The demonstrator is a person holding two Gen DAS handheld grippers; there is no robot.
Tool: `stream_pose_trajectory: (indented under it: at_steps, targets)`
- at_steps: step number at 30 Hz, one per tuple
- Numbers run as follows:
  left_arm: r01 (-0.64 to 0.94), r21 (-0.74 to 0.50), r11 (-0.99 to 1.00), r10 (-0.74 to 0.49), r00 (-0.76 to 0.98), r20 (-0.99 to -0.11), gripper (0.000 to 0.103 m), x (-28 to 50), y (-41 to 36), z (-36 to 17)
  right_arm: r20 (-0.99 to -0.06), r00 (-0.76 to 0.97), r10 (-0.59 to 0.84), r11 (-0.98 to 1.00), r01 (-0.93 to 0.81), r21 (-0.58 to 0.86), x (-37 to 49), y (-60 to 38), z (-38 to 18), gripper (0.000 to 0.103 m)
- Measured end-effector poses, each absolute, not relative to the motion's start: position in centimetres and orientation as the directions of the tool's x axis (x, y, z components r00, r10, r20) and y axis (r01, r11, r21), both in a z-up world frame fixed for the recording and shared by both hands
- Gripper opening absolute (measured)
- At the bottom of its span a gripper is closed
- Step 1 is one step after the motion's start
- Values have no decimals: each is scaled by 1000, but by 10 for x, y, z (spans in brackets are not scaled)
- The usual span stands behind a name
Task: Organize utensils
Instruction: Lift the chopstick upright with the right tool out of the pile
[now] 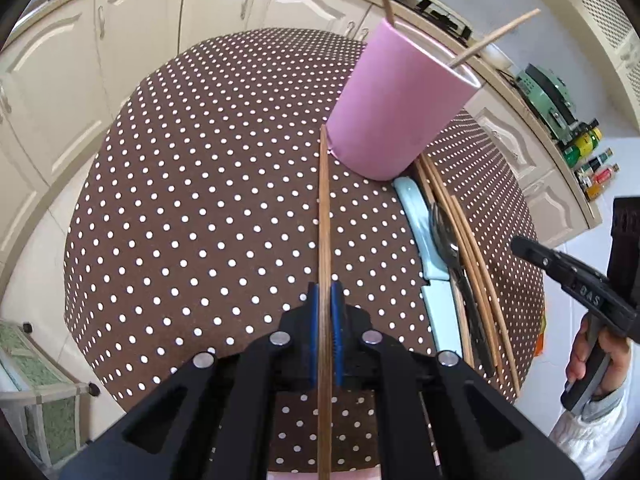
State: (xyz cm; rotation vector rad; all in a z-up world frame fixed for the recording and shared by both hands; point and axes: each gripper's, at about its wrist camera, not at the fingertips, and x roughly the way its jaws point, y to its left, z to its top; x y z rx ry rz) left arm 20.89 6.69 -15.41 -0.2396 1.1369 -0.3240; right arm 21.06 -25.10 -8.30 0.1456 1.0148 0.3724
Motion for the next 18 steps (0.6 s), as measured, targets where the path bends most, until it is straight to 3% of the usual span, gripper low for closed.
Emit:
stream_pose_trajectory:
  at_steps: [4,7,10,18]
  targets:
    - [132,-324,937,-350,368,-862,8,220,60,-155,-814,426,394,916,-251,312,216,-245,-85,4]
    - [116,-311,943,-332,358,-873,34,229,55,-154,-837,401,371,923,-254,288,222,-241,-89,4]
    - [112,-283,953,-304,378,-874,41,239,51,-147,-853,372,366,923,-261,282,227,-236,-92,4]
    - [148,-212,966,-252,369,-894,42,271,28,-148,-886,309,346,912,-332,241,229,-210,-91,4]
